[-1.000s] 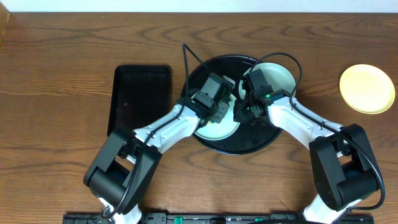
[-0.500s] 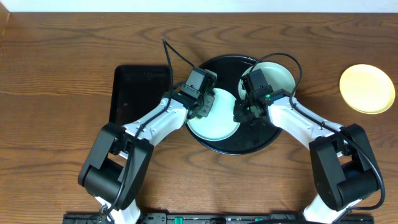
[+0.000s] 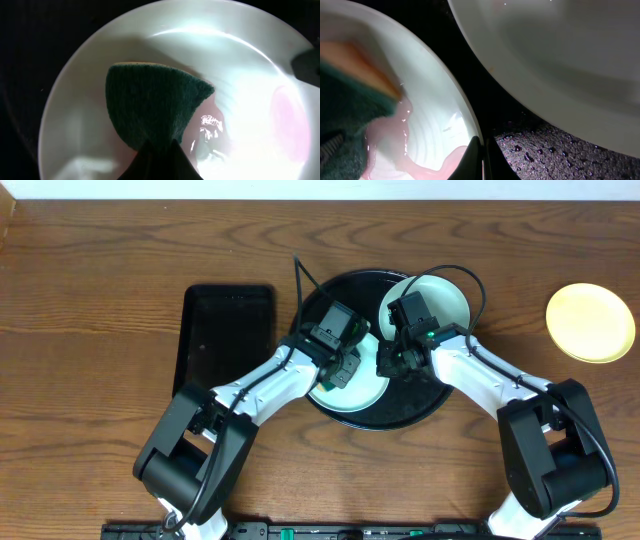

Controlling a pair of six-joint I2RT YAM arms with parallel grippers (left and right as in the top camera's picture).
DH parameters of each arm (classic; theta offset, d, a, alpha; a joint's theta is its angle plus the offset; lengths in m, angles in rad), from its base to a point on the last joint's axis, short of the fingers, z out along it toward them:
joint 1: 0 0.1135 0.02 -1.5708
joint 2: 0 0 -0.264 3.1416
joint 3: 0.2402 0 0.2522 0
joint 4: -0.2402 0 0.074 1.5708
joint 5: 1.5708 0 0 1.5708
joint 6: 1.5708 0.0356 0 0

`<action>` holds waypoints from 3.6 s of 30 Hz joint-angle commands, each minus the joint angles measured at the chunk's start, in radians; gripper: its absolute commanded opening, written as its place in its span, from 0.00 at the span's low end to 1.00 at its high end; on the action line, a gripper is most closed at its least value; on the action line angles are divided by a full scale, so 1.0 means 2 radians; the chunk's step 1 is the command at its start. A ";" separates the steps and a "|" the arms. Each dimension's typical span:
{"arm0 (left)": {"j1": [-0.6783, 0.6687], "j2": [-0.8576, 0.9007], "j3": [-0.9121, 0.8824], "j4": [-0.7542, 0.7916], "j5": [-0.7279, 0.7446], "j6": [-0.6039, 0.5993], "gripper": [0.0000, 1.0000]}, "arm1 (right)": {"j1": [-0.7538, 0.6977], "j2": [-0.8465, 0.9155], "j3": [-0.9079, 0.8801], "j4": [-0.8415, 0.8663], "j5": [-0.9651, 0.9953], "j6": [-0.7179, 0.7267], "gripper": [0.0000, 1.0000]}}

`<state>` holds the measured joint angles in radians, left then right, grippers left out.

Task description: Clean dirty plates on tray and stack at the side

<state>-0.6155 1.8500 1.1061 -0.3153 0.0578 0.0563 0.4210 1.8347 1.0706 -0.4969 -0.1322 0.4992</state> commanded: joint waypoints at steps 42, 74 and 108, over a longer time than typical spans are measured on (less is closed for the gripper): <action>0.059 -0.203 0.012 0.033 -0.083 0.005 0.07 | 0.006 0.008 -0.002 -0.004 -0.015 -0.005 0.01; 0.308 -0.124 0.001 -0.118 -0.019 -0.018 0.07 | 0.034 -0.229 0.008 -0.043 0.231 -0.054 0.01; 0.308 -0.124 0.001 -0.116 -0.019 -0.031 0.07 | 0.268 -0.112 0.008 0.192 0.665 -0.375 0.01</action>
<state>-0.0010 1.6138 1.1076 -0.5499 0.0204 -0.0002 0.9253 1.6150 1.0714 -0.1646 1.0843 -0.1551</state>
